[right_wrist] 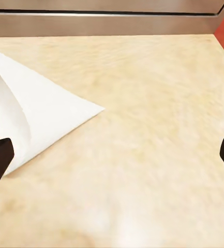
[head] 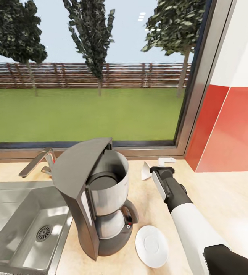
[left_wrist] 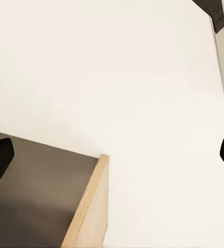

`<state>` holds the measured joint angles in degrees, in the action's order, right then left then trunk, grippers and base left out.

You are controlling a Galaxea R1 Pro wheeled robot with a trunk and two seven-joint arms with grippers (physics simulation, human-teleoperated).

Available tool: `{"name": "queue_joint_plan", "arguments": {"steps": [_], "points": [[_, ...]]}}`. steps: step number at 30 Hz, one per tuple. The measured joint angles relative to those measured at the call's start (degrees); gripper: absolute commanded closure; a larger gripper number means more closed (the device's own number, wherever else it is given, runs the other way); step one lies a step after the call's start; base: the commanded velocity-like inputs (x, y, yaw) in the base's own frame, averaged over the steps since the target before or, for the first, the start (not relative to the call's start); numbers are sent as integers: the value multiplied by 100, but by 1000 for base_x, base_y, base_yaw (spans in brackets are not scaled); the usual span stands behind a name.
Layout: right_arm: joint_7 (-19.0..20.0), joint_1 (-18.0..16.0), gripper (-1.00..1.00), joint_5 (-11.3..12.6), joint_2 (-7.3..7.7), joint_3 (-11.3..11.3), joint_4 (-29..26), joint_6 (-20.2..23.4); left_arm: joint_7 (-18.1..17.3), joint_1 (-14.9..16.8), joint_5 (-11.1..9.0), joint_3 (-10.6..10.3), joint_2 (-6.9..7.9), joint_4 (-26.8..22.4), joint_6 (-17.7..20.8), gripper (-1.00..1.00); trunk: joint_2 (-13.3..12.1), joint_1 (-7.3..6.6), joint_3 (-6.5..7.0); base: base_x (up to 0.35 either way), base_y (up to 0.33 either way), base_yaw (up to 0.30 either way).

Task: Set up a coffee station on the kitchen countertop: keep the coffee maker on the countertop, move the bottle of coffee from the kitchen shelf to the counter next to the coffee maker, place a paper coffee filter on top of the coffee maker, put the saucer next to the coffee maker with the coffee cup on the saucer, and place the electric kettle next to the coffee maker.

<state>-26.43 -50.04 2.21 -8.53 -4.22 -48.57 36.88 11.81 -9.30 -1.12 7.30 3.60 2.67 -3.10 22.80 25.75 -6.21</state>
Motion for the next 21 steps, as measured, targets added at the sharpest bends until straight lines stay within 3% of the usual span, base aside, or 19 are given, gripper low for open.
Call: {"name": "queue_joint_plan", "arguments": {"steps": [18, 21], "points": [[0, 0, -100, 1, 7, 10, -10, 0, 0, -11, 0, 0, 2, 5, 0, -100, 0, 0, -103, 0, 0, 16], [0, 0, -100, 1, 7, 7, -8, 0, 7, -170, 2, 3, 6, 5, 0, -100, 0, 0, -131, 0, 0, 0]]}}
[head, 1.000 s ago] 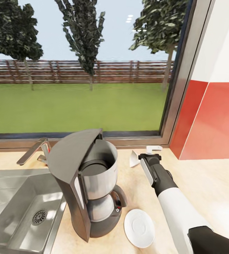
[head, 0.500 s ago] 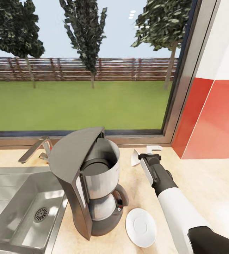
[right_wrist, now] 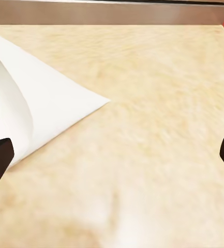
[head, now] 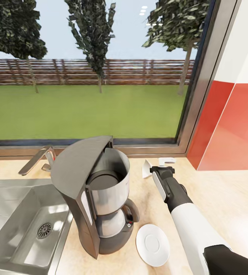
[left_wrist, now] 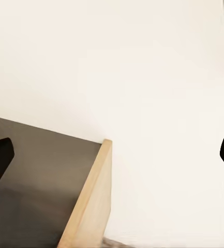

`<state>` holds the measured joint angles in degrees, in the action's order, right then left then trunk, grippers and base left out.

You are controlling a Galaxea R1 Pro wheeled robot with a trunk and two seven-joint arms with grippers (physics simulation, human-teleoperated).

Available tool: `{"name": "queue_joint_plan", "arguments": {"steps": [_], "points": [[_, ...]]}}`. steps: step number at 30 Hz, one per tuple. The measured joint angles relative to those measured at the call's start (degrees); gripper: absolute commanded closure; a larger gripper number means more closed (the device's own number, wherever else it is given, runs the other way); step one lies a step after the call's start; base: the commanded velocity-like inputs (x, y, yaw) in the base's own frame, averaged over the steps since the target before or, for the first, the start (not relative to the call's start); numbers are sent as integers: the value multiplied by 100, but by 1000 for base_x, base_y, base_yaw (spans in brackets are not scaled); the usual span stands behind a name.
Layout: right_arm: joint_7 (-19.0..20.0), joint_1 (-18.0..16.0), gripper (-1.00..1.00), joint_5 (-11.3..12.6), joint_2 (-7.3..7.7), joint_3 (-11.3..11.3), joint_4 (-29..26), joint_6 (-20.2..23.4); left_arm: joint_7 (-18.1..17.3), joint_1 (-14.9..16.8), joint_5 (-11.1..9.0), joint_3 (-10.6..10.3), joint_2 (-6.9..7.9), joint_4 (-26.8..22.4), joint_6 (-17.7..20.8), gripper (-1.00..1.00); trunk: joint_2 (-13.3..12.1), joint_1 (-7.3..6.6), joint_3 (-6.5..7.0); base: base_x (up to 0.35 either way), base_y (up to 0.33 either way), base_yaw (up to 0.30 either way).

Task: Set up a coffee station on the kitchen countertop: keep the coffee maker on the countertop, move the bottle of coffee from the kitchen shelf to the counter next to the coffee maker, place a paper coffee filter on top of the coffee maker, put the saucer next to the coffee maker with the coffee cup on the saucer, and place the electric kettle next to the coffee maker.

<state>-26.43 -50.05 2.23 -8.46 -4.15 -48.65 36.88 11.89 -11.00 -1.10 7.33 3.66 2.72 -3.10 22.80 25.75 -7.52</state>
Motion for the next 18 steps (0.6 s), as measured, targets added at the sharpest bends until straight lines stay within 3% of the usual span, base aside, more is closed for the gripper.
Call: {"name": "queue_joint_plan", "arguments": {"steps": [6, 18], "points": [[0, 0, -100, 0, 0, 5, 3, 0, 1, -152, 6, -7, 25, -8, 0, -100, 0, 0, -54, 0, 0, 0], [0, 0, -100, 0, 0, 0, 0, 0, 1, -160, 8, -20, 3, -9, 0, -100, 0, 0, -163, 0, 0, 0]]}}
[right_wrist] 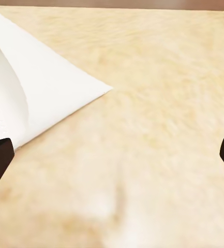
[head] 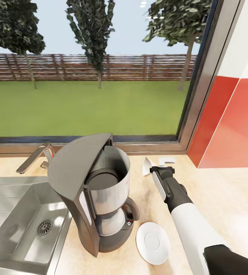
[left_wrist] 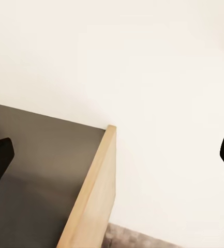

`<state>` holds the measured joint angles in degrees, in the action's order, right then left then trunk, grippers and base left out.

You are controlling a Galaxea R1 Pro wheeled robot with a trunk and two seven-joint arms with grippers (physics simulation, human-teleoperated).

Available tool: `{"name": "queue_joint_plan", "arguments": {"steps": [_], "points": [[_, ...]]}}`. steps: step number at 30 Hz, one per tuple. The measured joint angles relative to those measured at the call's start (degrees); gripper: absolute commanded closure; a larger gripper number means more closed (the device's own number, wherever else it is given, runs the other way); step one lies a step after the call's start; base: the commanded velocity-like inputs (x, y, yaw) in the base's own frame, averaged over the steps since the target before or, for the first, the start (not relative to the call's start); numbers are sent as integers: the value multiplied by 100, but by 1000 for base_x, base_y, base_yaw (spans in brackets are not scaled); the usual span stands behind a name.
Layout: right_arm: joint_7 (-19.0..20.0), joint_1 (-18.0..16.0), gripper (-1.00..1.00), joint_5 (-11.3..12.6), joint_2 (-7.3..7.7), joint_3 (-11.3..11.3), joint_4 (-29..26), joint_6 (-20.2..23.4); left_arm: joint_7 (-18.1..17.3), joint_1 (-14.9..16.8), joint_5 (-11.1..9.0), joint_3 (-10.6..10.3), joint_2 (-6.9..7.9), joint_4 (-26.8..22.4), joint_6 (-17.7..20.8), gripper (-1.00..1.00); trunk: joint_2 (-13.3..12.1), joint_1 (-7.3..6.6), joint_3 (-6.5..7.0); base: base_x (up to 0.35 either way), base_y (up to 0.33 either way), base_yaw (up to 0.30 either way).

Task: Set up a coffee station on the kitchen countertop: keep the coffee maker on the countertop, move the bottle of coffee from the kitchen shelf to the counter next to the coffee maker, place a paper coffee filter on top of the coffee maker, put the saucer next to the coffee maker with the coffee cup on the saucer, and place the electric kettle next to the coffee maker.

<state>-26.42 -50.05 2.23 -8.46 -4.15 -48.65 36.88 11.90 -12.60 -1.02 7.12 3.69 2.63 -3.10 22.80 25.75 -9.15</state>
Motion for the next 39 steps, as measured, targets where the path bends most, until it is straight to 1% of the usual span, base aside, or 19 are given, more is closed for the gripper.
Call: {"name": "queue_joint_plan", "arguments": {"steps": [11, 18, 39], "points": [[-5, 0, -100, 0, 0, 0, -9, 0, 0, 0, -1, 0, 0, 0, 0, -100, 1, 0, -26, 0, 0, 2], [-7, 1, -100, -1, 0, 1, -10, 0, 0, 0, 2, 0, 0, 0, 0, -100, 1, 0, -26, 0, 0, 102], [8, 0, -100, -16, 0, -26, 8, -1, 0, 0, 0, -7, 0, -2, -1, -100, 1, 0, -26, 0, 1, 2]]}}
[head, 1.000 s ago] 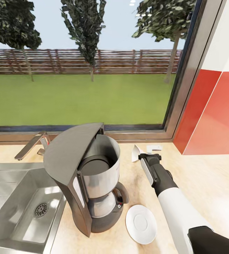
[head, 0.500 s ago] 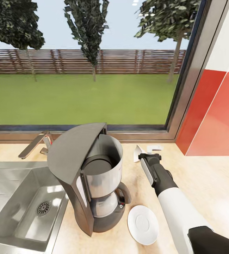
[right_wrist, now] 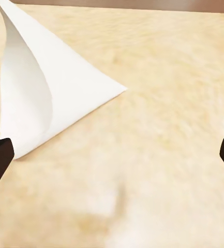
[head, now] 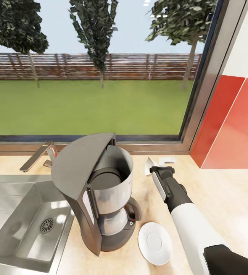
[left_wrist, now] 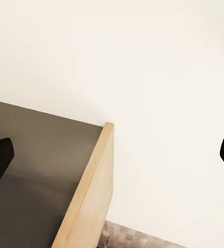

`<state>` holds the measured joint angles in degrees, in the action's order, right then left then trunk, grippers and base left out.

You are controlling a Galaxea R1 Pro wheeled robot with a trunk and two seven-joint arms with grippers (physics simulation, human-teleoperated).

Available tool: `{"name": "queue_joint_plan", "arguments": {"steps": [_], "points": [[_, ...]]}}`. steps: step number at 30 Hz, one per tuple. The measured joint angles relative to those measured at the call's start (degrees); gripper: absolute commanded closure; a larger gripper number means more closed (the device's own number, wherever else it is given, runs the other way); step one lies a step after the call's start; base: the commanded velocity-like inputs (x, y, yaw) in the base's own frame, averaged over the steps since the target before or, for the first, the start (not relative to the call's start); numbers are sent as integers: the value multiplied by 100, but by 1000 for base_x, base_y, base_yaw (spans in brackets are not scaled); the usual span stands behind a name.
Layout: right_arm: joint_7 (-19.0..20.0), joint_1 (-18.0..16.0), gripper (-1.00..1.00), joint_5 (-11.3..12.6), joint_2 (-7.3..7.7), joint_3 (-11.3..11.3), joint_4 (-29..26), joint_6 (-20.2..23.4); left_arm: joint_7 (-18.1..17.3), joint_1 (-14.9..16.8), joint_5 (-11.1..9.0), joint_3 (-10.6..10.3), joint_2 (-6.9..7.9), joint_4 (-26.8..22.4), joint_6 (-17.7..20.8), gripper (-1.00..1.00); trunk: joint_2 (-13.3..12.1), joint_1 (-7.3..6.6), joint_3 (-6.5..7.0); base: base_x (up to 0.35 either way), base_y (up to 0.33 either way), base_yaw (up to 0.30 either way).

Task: Set up a coffee station on the kitchen countertop: keep the coffee maker on the countertop, move the bottle of coffee from the kitchen shelf to the counter next to the coffee maker, place a paper coffee filter on top of the coffee maker, put the saucer next to the coffee maker with the coffee cup on the saucer, and place the electric kettle next to the coffee maker.

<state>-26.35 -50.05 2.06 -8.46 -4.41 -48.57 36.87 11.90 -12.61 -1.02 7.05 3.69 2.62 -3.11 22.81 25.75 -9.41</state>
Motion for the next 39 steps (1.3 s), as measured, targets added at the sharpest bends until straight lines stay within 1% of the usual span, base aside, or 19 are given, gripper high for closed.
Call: {"name": "queue_joint_plan", "arguments": {"steps": [11, 28, 30, 34, 39], "points": [[-7, 1, -100, 5, 0, 5, 8, 0, 0, 0, 1, 7, -9, -6, 1, -100, 0, 0, -6, 0, 21, 0], [-8, -1, -100, 14, -11, 7, -61, 4, 0, 0, 6, 21, -10, -7, -1, -100, 0, 0, -127, 0, 0, 43], [-8, -1, -100, 9, -15, 4, -130, 7, 0, 0, 4, 23, -9, -7, 0, -100, 0, 0, -130, 0, 0, 6], [-2, -1, -100, 7, -23, -6, -520, 16, 0, 0, 4, 19, -9, -7, 0, -100, 0, 0, -131, 0, 0, 1], [-13, -1, -100, -1, -34, -19, -649, 18, 0, 0, 6, 16, -9, -7, 0, -100, 0, 0, -131, 0, 0, 0]]}}
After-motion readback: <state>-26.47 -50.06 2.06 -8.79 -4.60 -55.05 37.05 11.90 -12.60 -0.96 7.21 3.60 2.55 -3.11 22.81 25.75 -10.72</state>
